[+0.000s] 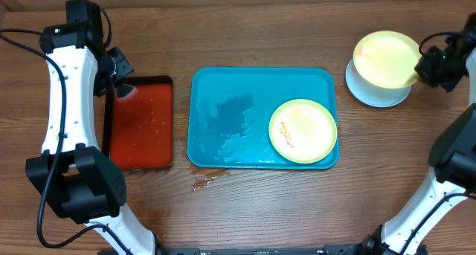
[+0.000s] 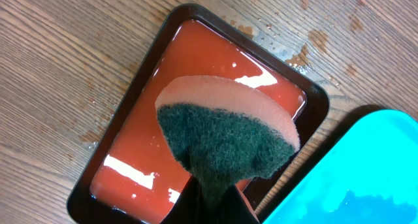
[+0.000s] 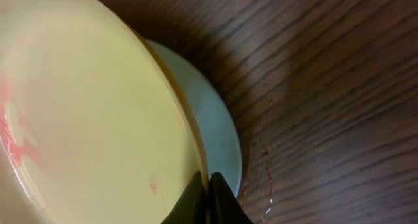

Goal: Clean dirty plates on tray and stack at the side
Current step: 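Lower the yellow plate onto the white plate and release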

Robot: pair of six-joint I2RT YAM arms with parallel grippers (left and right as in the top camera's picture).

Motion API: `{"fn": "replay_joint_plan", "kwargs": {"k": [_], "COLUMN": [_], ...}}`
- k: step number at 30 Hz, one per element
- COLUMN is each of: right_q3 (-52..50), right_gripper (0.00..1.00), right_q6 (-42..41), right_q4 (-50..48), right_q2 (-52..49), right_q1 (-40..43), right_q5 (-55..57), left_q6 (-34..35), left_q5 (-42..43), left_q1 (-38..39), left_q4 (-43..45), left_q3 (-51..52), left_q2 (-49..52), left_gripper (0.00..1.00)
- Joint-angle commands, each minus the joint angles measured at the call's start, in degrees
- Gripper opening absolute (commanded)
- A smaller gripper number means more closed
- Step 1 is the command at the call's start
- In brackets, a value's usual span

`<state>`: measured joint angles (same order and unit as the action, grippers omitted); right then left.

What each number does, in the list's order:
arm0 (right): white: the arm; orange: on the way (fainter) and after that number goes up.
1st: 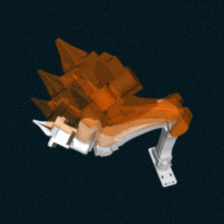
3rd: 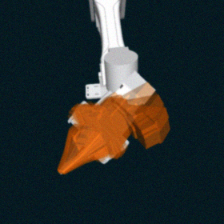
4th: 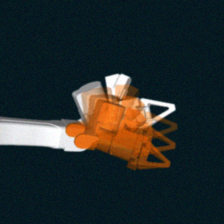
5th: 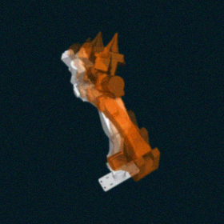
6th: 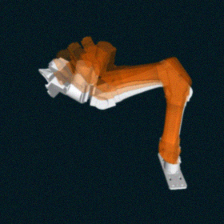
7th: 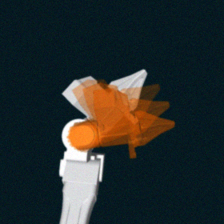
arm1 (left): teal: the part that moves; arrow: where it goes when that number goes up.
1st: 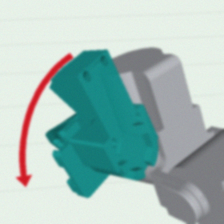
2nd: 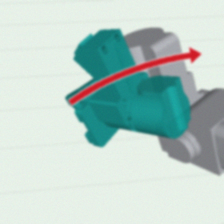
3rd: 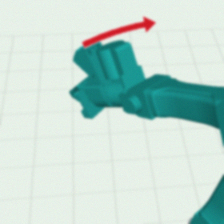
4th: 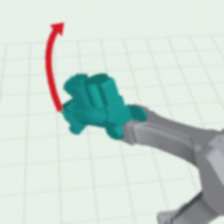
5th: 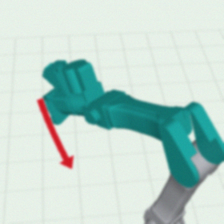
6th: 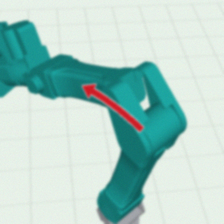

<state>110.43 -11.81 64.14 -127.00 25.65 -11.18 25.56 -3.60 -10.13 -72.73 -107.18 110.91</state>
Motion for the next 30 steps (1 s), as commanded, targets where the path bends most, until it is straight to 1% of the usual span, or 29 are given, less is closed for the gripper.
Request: {"fn": "replay_joint_plan", "kwargs": {"k": [1,4,5,6,7,10,11,16,18,19,21,22,24,27,30], "right_q3": [0.1,0.1,0.1,0.1,0.1,0.2,0.3,0.6,0.6,0.6,0.6,0.6,0.5,-1.6,-4.7], "right_gripper": [0.04,0.04,0.08,0.18,0.19,0.3,0.34,0.4,0.42,0.45,0.54,0.56,0.56,0.56,0.55], "right_q6": [-1.7,-1.7,-1.7,-1.7,-1.7,-1.2,0.2,9.0,14.7,18.8,26.7,31.2,37.9,37.3,36.7], "right_q4": [-0.9,-1.1,-1.0,-0.7,-0.3,1.3,2.3,5.6,6.6,7.4,9.5,10.7,13.0,13.1,12.4], "right_q2": [-2.2,-3.3,-3.4,-3.6,-3.6,-3.5,-3.4,0.0,2.4,3.7,5.4,5.7,5.6,5.0,4.5], "right_q1": [0.2,0.2,0.1,-0.1,-0.2,-0.8,-1.0,-3.2,-4.9,-6.2,-9.2,-11.0,-14.8,-20.5,-25.2], "right_q5": [-1.8,-0.4,-0.4,-0.5,-0.5,-0.7,-1.9,-14.4,-19.6,-21.8,-22.8,-22.3,-18.9,-12.3,-10.3], "left_q6": [0.6,0.5,0.4,0.2,0.2,0.2,0.2,0.2,0.2,0.2,0.2,0.2,0.2,0.2,0.1], "left_q5": [0.6,0.6,0.6,0.6,0.6,0.6,0.6,0.7,0.6,0.6,0.6,0.6,0.6,0.7,0.6], "left_q1": [0.0,0.0,0.0,0.0,0.0,0.0,0.0,0.0,0.0,0.0,0.0,0.0,0.0,0.0,0.0], "left_q4": [0.2,0.2,0.2,0.2,0.2,0.2,0.3,0.5,0.5,0.5,0.5,0.5,0.6,0.7,0.6], "left_q3": [0.1,0.1,0.1,0.1,0.1,0.1,0.1,0.1,0.1,0.1,0.1,0.1,0.1,0.1,0.1], "left_q2": [0.3,0.3,0.3,0.3,0.3,0.3,0.3,0.3,0.3,0.3,0.3,0.3,0.3,0.3,0.3], "left_gripper": [0.04,0.04,0.04,0.04,0.04,0.04,0.04,0.04,0.04,0.04,0.04,0.04,0.04,0.04,0.04]}}
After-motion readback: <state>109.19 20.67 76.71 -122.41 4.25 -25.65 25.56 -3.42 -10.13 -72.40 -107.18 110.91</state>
